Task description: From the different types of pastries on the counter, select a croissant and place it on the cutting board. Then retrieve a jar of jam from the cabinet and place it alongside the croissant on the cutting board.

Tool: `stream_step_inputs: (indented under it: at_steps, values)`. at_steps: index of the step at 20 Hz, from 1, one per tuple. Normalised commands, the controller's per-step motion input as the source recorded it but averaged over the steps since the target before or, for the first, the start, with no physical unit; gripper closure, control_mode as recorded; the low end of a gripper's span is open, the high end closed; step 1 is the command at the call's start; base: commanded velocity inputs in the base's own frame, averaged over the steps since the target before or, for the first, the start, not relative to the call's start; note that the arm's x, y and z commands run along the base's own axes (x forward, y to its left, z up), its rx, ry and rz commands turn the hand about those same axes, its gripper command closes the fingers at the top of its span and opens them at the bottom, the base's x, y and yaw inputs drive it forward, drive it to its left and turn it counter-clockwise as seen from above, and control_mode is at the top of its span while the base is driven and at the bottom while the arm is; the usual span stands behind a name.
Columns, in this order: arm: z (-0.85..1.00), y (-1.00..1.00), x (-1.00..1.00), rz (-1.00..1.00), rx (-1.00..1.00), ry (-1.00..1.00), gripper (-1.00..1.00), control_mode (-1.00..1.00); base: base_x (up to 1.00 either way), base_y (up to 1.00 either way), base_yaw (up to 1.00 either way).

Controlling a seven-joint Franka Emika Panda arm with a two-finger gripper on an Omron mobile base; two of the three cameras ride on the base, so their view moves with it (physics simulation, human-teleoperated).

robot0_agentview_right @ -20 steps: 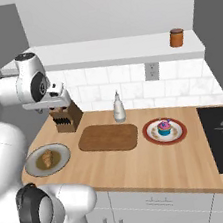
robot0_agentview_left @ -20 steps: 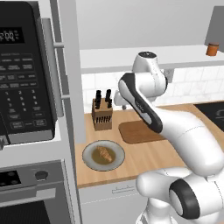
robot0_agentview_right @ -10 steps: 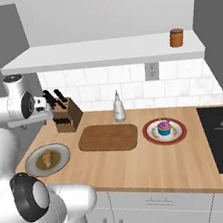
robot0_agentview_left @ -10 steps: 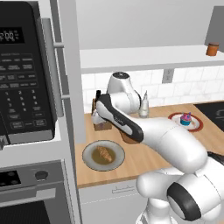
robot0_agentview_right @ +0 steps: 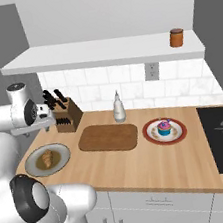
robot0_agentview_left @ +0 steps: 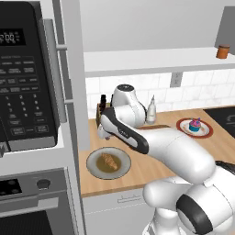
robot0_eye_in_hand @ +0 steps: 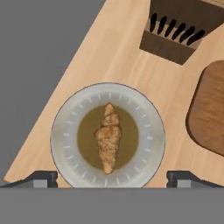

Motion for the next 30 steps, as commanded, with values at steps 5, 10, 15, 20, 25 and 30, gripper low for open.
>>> stream_step_inputs:
  at_steps: [5,10,15,20,25,30]
  values:
    - [-0.24,0.0,0.0,0.0,-0.08,0.09,-1.0,-1.0,0.0,0.0,0.0]
    - [-0.35,0.0,0.0,0.0,0.01,0.01,-1.0,-1.0,0.0,0.0,0.0]
    - [-0.38,0.0,0.0,0.0,0.02,0.0,-1.0,-1.0,0.0,0.0,0.0]
    - [-0.4,0.05,-0.01,0.0,0.02,0.0,-1.0,-1.0,0.0,0.0,0.0]
    - [-0.38,0.11,-0.09,0.0,0.01,0.0,-1.0,-1.0,0.0,0.0,0.0]
    - [-0.19,0.03,-0.03,0.0,0.0,0.0,-1.0,-1.0,0.0,0.0,0.0]
